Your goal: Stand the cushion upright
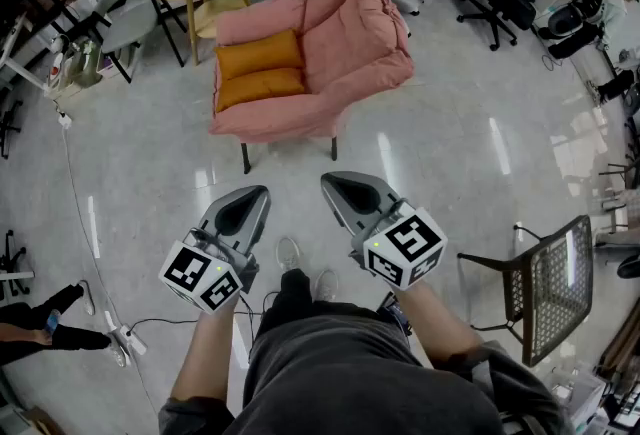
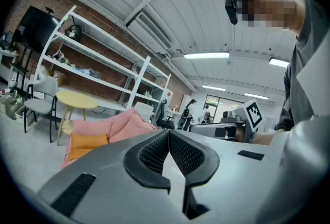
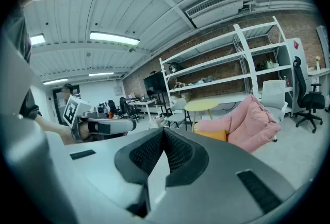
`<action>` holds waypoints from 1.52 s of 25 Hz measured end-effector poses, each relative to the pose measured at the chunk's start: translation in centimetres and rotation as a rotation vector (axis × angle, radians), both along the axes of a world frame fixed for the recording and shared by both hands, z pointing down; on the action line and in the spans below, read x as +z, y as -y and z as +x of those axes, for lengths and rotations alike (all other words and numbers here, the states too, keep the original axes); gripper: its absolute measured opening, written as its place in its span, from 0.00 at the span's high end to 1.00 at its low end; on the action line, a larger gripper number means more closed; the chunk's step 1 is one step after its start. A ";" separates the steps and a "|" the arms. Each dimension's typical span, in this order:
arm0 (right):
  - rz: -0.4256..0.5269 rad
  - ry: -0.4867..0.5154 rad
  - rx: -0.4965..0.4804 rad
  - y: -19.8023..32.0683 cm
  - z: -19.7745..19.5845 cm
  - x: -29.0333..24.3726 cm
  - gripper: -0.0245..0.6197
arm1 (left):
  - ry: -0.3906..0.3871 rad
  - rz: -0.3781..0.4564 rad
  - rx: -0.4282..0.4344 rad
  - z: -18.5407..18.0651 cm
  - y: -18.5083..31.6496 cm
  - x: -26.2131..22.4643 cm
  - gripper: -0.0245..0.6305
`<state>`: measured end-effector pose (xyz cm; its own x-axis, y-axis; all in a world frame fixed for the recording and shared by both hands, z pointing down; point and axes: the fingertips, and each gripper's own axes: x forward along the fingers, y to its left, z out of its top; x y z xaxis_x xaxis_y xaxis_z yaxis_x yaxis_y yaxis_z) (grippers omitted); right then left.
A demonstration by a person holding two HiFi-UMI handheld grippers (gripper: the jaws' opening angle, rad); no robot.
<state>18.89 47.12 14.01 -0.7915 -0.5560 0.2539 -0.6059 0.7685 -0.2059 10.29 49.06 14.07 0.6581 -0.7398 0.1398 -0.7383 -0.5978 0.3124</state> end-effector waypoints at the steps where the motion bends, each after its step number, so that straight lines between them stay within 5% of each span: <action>1: 0.001 -0.001 -0.001 0.0 0.1 0.1 0.94 | 0.000 0.001 0.001 0.1 0.0 0.0 0.95; 13: -0.049 -0.020 -0.027 0.7 -2.8 1.9 0.94 | -0.022 -0.020 -0.046 -3.8 0.5 1.6 0.95; 30: -0.081 -0.036 0.001 11.3 -12.9 3.7 0.94 | -0.025 -0.053 -0.075 -16.8 12.3 3.9 0.94; 38: -0.082 -0.046 -0.020 15.3 -15.6 4.5 0.93 | -0.010 -0.046 -0.073 -19.4 16.9 4.6 0.94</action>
